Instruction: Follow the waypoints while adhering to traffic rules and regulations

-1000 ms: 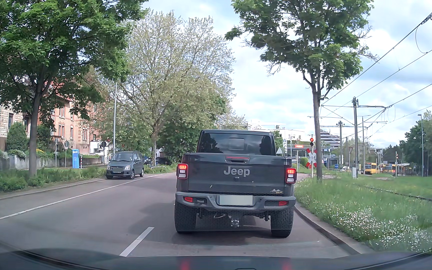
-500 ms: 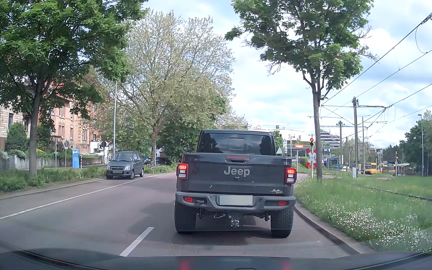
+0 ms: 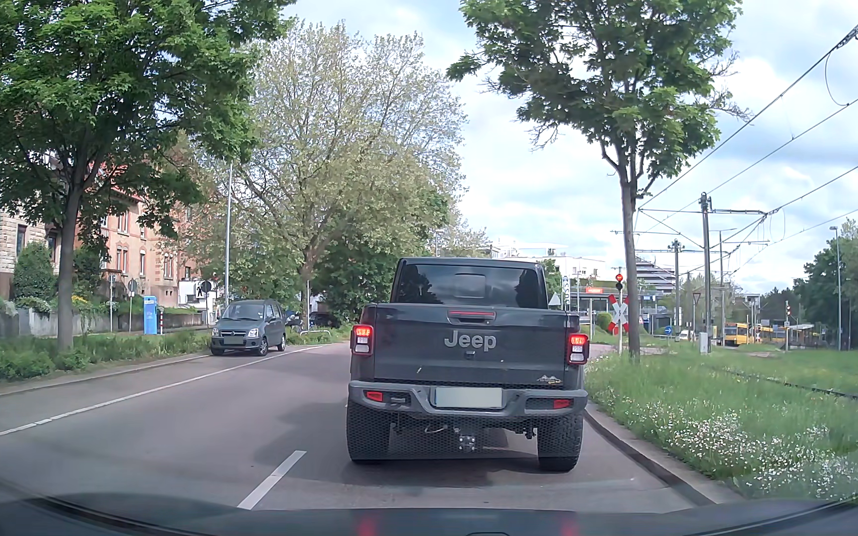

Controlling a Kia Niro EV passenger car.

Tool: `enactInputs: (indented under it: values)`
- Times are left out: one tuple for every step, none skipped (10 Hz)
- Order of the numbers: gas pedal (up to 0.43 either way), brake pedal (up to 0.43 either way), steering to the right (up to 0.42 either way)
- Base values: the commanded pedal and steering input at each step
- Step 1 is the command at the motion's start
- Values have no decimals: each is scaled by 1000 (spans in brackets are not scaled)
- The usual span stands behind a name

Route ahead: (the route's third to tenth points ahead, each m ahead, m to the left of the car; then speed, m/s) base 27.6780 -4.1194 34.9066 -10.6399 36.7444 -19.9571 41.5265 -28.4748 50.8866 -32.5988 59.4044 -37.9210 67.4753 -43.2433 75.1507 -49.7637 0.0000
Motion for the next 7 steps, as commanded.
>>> enactInputs:
  values:
    - [0, 85, -8]
    - [0, 201, -9]
    - [0, 287, -10]
    - [0, 323, -11]
    - [0, 409, -11]
    - [0, 421, -11]
    - [0, 396, -11]
